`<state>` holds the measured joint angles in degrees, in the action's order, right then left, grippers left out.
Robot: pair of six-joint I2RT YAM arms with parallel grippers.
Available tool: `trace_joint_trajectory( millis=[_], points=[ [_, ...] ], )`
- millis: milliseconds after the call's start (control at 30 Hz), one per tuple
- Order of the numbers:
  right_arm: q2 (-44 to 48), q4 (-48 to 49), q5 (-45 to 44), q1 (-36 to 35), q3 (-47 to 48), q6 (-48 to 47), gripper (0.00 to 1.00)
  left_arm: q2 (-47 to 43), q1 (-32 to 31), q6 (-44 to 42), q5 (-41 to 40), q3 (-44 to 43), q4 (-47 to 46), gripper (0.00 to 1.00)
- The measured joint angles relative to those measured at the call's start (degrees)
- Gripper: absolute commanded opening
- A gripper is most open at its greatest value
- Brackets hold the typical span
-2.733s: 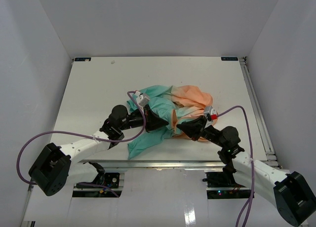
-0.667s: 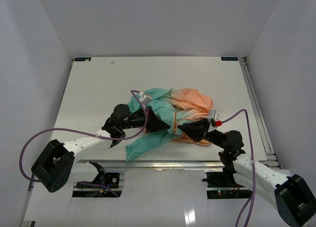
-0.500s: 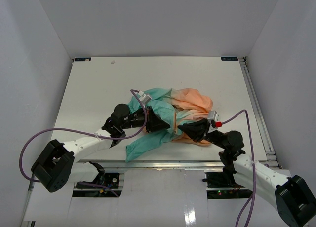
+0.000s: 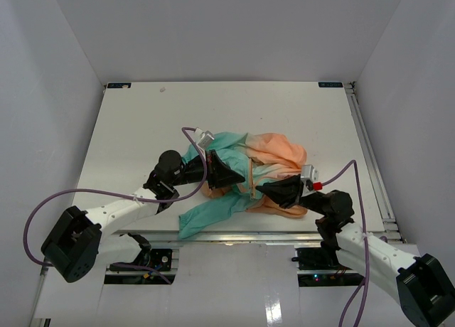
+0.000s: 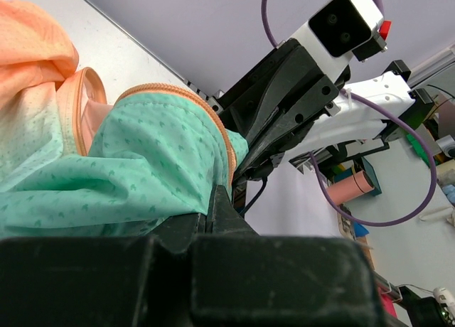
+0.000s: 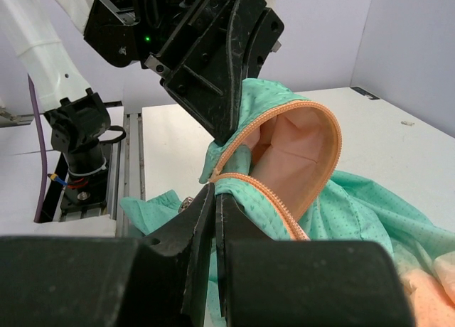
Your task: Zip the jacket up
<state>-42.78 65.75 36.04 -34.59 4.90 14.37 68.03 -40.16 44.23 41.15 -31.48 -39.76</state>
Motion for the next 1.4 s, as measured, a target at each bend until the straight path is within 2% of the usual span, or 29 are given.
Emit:
trace_joint_trajectory(
  millis=[633,1400],
  points=[
    [1.0,2.9,0.4,0.0,-1.0,1.3,0.08,0.3,0.0,0.9,4.4,0.9,-5.4,0.0],
    [0.4,5.3,0.4,0.0,-0.9,3.0,0.08,1.8,0.0,1.3,6.1,1.0,-7.1,0.0]
  ],
)
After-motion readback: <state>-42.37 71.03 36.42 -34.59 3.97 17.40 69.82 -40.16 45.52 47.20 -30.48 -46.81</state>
